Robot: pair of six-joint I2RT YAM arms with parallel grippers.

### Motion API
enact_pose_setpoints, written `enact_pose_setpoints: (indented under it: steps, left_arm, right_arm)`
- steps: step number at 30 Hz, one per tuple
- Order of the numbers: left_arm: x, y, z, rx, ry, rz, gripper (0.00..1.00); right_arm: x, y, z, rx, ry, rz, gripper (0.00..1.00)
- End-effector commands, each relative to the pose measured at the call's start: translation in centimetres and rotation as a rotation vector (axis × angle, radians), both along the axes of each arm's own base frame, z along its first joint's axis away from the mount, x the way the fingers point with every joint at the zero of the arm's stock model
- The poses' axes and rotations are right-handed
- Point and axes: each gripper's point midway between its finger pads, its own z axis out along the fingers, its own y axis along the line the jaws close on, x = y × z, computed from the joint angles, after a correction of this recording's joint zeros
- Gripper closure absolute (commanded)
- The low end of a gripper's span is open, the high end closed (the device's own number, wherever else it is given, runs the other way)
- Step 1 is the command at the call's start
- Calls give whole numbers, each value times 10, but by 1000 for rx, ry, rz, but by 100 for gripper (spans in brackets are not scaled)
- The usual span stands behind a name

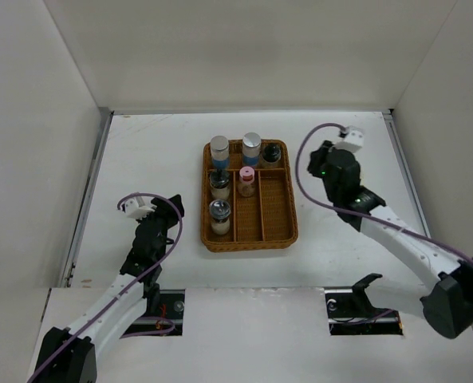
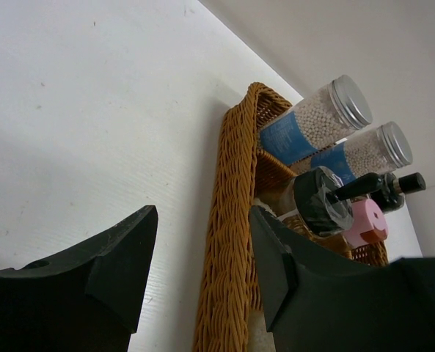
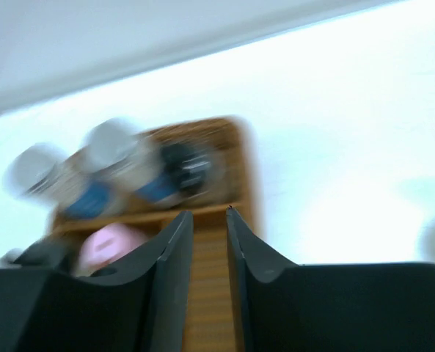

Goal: Organize the condiment bottles

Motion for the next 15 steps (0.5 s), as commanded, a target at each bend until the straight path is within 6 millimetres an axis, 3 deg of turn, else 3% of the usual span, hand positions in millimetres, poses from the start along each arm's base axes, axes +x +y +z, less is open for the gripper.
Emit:
enact_pose_setpoints:
  steps: [1,2,4,8,11,15]
  left_arm:
    - [-6,3,-14,-3,-7,5,49]
    - [-6,3,-14,-2,-6,5,49]
    - [-6,2,-15,0,2,3,49]
    - [-6,-3,-15,12,6,-10,49]
    - [-7,-3,-13,16,-2,-6,49]
    - [-8,-5,-14,22,1,-9,49]
  right_arm:
    - [-1,-75,-18,35,31,-220,70]
    - [-1,-96,-21,33,37,-276,68]
    - [-1,-136,-30,1,59,-386,53]
    - [2,-182,-55,-85,146,-531,27]
    - [11,-192,-76,-111,206,-553,14]
    - [31,-180,-89,-106,238,-471,11]
